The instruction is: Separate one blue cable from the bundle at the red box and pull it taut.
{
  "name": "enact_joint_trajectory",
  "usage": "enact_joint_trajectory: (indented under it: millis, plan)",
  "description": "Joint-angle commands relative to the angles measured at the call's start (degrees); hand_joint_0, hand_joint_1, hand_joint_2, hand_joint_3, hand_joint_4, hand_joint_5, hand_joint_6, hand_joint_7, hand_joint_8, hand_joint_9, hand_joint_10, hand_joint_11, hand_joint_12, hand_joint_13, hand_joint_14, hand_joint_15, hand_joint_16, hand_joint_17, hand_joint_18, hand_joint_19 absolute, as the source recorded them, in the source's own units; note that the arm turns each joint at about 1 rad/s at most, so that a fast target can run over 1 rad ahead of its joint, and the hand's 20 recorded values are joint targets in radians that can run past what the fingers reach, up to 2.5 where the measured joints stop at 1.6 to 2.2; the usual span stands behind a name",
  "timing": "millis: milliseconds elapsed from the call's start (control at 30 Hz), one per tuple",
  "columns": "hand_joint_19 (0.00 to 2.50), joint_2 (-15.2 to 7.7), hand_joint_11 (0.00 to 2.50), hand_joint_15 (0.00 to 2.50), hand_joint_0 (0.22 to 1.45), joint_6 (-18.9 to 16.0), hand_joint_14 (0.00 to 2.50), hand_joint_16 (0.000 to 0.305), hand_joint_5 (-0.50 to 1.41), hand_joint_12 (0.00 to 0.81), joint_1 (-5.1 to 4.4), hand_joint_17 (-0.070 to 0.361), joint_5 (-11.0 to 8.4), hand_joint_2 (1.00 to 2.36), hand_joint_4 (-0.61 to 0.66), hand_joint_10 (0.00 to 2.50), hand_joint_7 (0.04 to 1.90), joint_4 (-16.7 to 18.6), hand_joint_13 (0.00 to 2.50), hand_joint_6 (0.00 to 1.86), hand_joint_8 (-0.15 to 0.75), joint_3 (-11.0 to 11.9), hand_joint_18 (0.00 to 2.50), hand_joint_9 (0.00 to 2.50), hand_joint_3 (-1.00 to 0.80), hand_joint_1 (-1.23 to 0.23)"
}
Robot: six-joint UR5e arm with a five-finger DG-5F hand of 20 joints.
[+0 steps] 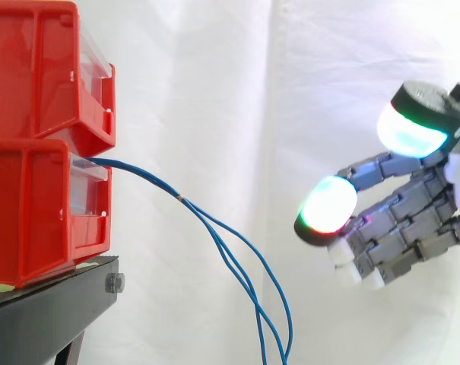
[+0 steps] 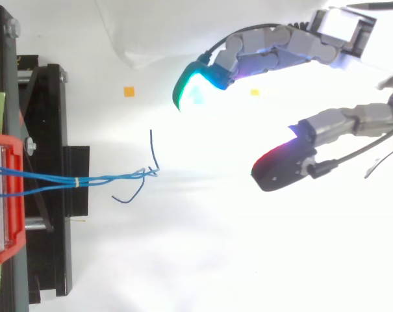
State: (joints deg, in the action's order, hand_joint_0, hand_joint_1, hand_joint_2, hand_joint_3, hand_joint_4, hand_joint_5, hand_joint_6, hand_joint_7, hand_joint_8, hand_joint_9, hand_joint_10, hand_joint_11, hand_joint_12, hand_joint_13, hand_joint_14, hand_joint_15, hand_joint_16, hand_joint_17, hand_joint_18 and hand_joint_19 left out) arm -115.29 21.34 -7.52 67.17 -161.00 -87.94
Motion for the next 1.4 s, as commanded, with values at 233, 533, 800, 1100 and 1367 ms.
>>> enact_joint_trajectory:
  millis: [233,533,800,1100,1367]
  plan:
    - [0.37,-5.38,0.43,0.3,0.51,-0.86,0.01,0.044,-0.21,0.374,-0.04,0.1,0.77,1.0,0.2,0.01,0.86,3.94,0.54,0.5,0.293,3.12,0.34,0.59,-0.5,-0.62]
    - [0.39,-6.52,0.45,0.32,0.5,0.9,0.01,0.045,-0.2,0.373,-0.66,0.101,-0.11,1.0,0.2,0.01,0.86,6.05,0.54,0.5,0.294,3.39,0.36,0.59,-0.5,-0.62]
    - [0.4,-11.01,0.45,0.33,0.5,-2.88,0.01,0.045,-0.2,0.375,-0.74,0.102,0.59,1.0,0.2,0.01,0.87,6.57,0.55,0.5,0.295,6.46,0.38,0.6,-0.5,-0.62]
    - [0.42,-13.12,0.47,0.34,0.5,-6.22,0.01,0.046,-0.2,0.377,-0.83,0.103,3.23,1.0,0.2,0.01,0.87,8.68,0.57,0.5,0.296,8.4,0.39,0.6,-0.5,-0.61]
    - [0.45,-15.14,0.48,0.36,0.5,-7.54,0.01,0.047,-0.2,0.38,-0.48,0.105,3.49,1.0,0.21,0.02,0.87,11.67,0.59,0.5,0.295,8.57,0.41,0.61,-0.5,-0.61]
